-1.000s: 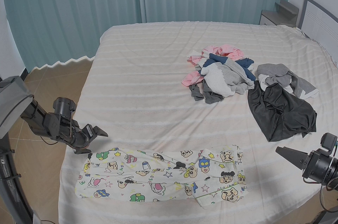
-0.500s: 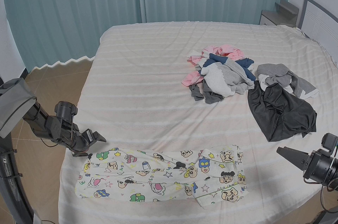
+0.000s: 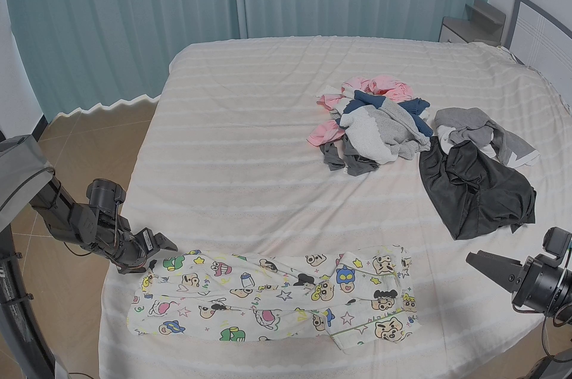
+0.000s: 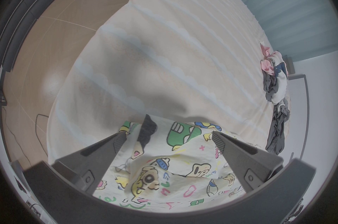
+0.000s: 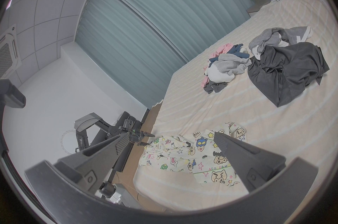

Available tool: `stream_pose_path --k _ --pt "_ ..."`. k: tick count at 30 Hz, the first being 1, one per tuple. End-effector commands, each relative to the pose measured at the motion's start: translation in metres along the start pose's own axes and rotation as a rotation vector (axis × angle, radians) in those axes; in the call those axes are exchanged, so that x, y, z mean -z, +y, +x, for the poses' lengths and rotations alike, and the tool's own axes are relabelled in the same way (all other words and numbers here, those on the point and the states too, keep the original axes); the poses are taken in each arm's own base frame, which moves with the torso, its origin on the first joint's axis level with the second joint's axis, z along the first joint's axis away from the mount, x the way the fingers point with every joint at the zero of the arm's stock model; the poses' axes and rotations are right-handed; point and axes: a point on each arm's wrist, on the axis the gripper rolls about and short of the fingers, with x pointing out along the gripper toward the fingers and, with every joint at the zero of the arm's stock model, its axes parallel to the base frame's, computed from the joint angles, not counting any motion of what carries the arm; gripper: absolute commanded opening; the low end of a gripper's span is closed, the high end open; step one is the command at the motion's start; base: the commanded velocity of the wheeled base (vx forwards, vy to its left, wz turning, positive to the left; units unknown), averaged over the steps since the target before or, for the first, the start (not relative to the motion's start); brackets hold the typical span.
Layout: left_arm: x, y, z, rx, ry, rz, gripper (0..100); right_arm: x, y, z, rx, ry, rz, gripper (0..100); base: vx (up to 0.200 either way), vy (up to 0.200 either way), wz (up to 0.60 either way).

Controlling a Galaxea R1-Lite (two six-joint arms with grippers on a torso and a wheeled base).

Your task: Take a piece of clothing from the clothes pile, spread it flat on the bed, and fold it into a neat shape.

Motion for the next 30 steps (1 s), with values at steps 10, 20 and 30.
stream_pose_path --k 10,20,30 --pt "0.003 0.000 0.005 0.002 0.012 0.003 0 0.001 0.000 0.000 -0.004 0.004 0.001 100 0.000 0.000 0.00" --pt "-0.004 -0.001 -0.002 0.009 -0.019 0.000 0 0.000 0.001 0.001 -0.005 0.001 0.002 100 0.000 0.000 0.00" --pt "-0.021 0.001 -0.025 0.036 -0.106 -0.020 0 -0.001 0.001 0.000 -0.009 -0.005 0.000 100 0.000 0.000 0.00"
